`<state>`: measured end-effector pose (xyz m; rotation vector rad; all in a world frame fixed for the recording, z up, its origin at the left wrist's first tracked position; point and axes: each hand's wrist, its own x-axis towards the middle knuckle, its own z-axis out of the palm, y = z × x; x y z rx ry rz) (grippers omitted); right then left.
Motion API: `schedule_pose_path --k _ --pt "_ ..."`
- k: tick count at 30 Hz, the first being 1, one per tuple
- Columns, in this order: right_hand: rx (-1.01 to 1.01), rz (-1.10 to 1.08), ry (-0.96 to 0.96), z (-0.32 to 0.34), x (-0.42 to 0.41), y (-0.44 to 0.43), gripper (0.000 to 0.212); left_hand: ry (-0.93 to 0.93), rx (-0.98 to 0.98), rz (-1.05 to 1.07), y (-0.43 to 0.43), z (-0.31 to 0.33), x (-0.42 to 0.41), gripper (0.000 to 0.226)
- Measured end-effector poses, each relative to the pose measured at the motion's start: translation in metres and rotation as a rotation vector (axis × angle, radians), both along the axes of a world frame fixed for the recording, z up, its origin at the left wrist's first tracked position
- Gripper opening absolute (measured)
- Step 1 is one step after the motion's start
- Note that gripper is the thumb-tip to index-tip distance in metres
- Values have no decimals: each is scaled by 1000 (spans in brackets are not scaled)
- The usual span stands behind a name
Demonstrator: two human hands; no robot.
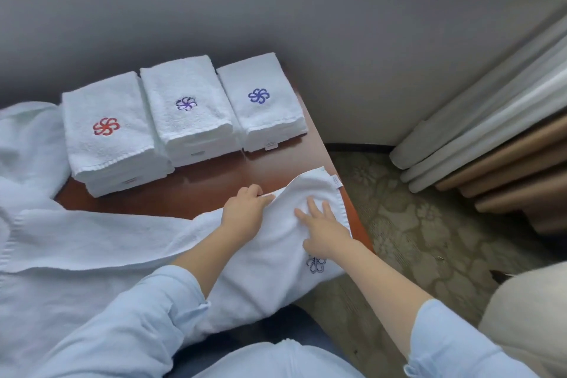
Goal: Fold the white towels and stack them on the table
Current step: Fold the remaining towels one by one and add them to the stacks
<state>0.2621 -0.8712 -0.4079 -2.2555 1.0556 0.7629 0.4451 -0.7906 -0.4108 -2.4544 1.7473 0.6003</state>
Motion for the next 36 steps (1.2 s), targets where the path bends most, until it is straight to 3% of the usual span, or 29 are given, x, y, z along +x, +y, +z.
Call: schedule_pose_path --k 14,18,21,23,26,29,36 --pt "77 111 -90 1 53 -104 74 -109 -80 222 -54 0 29 54" --pt "-187 -16 -419 6 54 -108 45 45 -141 216 -57 6 30 45" --pt "-263 93 -606 14 64 -105 54 96 -206 148 -50 15 30 38" --pt "-224 201 -510 19 73 -109 53 124 -253 137 -45 21 33 34" --pt "-224 158 -369 23 74 -121 27 158 -306 153 -41 31 37 30" --pt "-261 -1 -389 30 65 -127 17 189 -349 167 -40 43 38 28" --pt "-414 -15 -524 54 45 -115 14 230 -380 145 -35 59 27 19"
